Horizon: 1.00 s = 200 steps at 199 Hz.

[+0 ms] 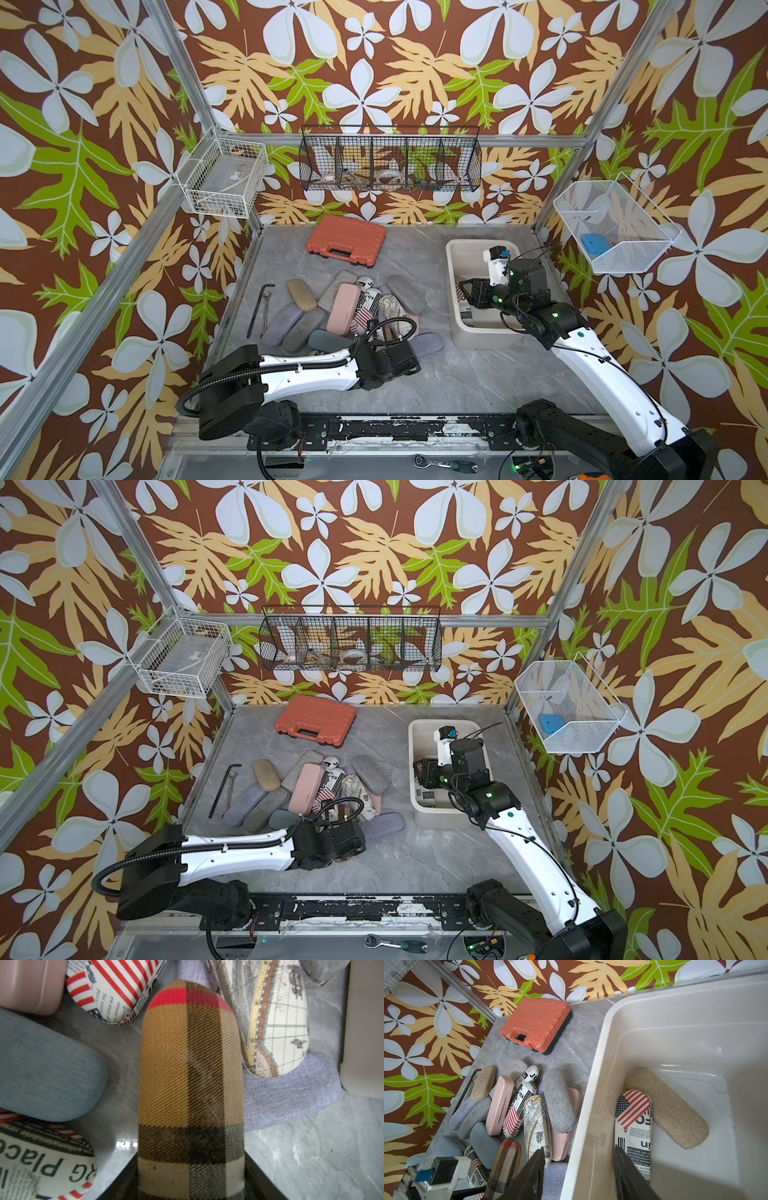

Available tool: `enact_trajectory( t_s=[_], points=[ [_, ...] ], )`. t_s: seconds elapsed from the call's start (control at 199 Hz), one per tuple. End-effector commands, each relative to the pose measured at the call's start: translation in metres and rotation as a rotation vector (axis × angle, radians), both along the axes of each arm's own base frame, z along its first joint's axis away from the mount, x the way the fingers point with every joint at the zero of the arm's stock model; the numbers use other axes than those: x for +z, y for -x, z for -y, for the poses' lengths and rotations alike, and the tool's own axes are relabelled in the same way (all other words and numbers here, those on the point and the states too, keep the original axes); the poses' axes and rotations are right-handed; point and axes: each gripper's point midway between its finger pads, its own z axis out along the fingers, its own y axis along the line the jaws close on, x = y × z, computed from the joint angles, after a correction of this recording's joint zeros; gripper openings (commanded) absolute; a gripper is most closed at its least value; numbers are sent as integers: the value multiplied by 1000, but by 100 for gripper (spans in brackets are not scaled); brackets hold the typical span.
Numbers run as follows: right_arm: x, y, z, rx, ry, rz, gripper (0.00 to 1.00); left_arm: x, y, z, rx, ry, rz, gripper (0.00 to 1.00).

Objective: Put the glasses cases into the storage boxes
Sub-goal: Pick up the glasses case, then place the glasses case in the storage box.

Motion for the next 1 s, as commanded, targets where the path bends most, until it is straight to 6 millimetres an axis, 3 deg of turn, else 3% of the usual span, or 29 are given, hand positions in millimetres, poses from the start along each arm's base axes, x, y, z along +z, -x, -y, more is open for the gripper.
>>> enact_trajectory(
  t_s=[0.0, 0.145, 0.341, 0.406, 0.527, 0.647, 0.843, 0.998],
  points=[
    [6, 0, -5, 16, -28, 14, 53, 4, 4, -8, -7, -15, -2, 58],
    [9, 1, -12, 41, -63, 3, 53, 34, -1, 0, -46, 87, 86, 57],
    [22, 9, -30, 109, -164, 24, 53, 111, -20, 20, -166, 316, 372, 54],
    [30, 11, -36, 116, -201, 56, 59, 135, -27, 22, -187, 340, 476, 54],
    [42, 14, -43, 118, -261, 79, 59, 168, -40, 24, -193, 329, 626, 55],
    [52, 23, -65, 203, -315, 65, 58, 183, -46, 36, -228, 334, 706, 56],
    [67, 38, -102, 277, -319, 97, 59, 182, -56, 59, -272, 337, 697, 56],
    [59, 33, -118, 284, -308, 62, 61, 181, -55, 78, -323, 376, 682, 56]
  ],
)
